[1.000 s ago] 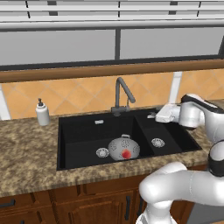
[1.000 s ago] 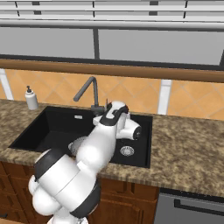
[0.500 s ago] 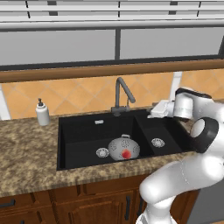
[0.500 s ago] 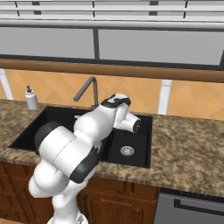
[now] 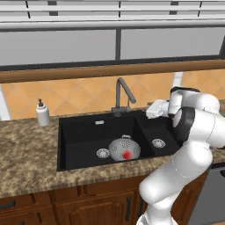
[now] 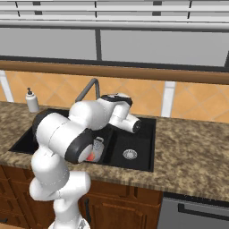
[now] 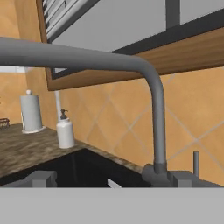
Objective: Put the colander in the sink, put the peach in the colander, and turn on the sink faucet and pour water over the colander.
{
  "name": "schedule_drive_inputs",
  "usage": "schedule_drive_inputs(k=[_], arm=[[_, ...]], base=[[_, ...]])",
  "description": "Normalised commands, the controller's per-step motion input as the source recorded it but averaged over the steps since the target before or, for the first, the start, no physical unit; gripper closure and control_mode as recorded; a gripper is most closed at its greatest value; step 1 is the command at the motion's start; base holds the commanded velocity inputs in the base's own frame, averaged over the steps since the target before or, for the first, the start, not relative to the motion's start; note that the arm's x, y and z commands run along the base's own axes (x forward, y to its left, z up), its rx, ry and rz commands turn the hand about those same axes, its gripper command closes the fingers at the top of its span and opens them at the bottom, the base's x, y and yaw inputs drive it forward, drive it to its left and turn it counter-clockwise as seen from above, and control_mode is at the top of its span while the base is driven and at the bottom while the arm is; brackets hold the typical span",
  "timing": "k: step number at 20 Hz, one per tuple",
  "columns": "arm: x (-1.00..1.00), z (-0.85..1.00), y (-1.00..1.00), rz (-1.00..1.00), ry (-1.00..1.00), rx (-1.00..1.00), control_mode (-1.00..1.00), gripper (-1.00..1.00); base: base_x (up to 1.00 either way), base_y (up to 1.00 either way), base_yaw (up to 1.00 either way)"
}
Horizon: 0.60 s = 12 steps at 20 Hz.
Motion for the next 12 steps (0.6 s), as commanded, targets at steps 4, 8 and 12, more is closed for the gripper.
schedule_drive_inputs(k=[4, 8, 12], arm=[[0.16, 0.00, 0.15, 0.00, -0.04, -0.04, -1.00, -1.00], [0.23, 0.00, 0.15, -0.01, -0.02, -0.05, -1.00, -1.00], [0.27, -0.04, 0.15, 0.00, 0.00, -0.03, -1.00, -1.00]], base=[[0.00, 0.00, 0.00], [0.00, 0.00, 0.00], [0.00, 0.00, 0.00]])
